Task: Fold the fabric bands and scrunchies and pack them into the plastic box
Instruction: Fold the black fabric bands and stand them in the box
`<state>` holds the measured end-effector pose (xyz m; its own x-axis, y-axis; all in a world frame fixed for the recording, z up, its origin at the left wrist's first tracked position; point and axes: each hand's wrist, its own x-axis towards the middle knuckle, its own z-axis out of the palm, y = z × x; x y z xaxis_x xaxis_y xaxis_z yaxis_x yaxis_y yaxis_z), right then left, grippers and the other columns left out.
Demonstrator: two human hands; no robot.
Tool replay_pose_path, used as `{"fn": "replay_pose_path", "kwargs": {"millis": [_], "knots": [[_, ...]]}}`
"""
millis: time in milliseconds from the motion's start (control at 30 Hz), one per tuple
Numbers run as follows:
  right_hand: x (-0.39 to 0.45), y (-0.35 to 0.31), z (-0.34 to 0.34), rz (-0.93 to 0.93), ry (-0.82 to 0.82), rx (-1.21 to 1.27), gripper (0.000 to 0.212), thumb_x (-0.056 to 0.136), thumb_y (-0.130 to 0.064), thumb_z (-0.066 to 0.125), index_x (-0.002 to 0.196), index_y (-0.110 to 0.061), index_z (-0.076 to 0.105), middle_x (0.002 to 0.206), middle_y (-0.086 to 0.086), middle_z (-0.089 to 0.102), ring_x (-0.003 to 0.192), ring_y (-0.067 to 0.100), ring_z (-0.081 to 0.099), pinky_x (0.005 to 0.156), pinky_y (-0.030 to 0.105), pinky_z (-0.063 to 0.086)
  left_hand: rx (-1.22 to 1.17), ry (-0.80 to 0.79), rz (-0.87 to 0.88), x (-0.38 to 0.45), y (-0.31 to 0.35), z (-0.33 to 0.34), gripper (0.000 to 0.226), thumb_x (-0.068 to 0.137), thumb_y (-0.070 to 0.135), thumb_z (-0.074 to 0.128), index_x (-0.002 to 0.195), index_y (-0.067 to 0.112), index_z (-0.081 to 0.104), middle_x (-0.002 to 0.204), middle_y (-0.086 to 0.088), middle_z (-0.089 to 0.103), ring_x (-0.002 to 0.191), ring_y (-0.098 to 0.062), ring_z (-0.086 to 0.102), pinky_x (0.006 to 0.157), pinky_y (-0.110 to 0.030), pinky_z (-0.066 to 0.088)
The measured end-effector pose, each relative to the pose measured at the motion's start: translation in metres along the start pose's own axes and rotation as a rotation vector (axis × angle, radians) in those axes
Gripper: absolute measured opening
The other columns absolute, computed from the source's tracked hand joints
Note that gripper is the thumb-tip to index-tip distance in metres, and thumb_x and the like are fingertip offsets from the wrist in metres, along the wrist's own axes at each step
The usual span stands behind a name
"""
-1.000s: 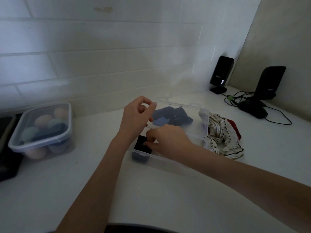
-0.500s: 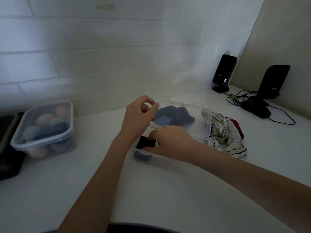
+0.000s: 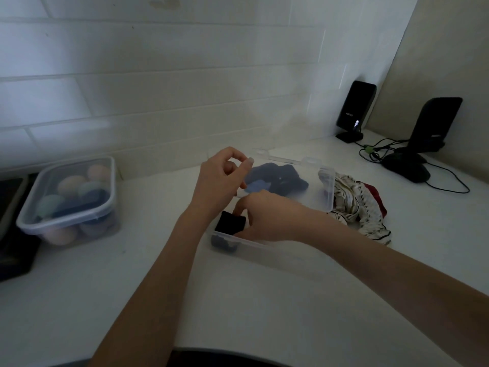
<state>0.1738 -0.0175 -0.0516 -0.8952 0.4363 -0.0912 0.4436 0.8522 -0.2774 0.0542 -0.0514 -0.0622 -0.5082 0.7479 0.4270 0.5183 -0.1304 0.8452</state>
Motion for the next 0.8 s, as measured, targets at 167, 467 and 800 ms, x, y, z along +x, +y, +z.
{"fn": "replay_pose_path", "kwargs": {"millis": [167,467,800], "knots": [[0.001,-0.006,0.005,0.015,0.051,-0.116,0.047,0.083,-0.052,0.057,0.11,-0.013,0.061,0.099,0.006,0.067,0.084,0.022,0.063,0.073,0.034,0.054,-0.006,0.0,-0.019,0.0,0.0,0.001,0.017,0.089,0.026,0.059,0.087,0.01,0.061,0.052,-0.004,0.06,0.042,-0.003,0.053,0.049,-0.02,0.043],[-0.001,-0.008,0.007,0.03,0.041,-0.044,0.043,0.089,-0.048,0.048,0.111,-0.014,0.063,0.095,0.005,0.068,0.08,0.021,0.062,0.068,0.033,0.053,-0.027,-0.017,-0.037,0.001,0.002,0.002,0.021,0.09,0.027,0.058,0.088,0.006,0.061,0.052,-0.004,0.06,0.038,-0.001,0.05,0.043,-0.013,0.04],[-0.027,0.018,-0.038,-0.006,0.25,0.222,0.03,0.082,-0.04,0.066,0.106,-0.024,0.07,0.04,-0.013,0.049,0.039,0.002,0.048,0.05,0.012,0.04,0.066,-0.021,0.064,-0.002,0.001,-0.003,0.015,0.087,0.032,0.059,0.081,0.018,0.058,0.054,-0.014,0.06,0.053,-0.024,0.061,0.057,-0.042,0.052]]}}
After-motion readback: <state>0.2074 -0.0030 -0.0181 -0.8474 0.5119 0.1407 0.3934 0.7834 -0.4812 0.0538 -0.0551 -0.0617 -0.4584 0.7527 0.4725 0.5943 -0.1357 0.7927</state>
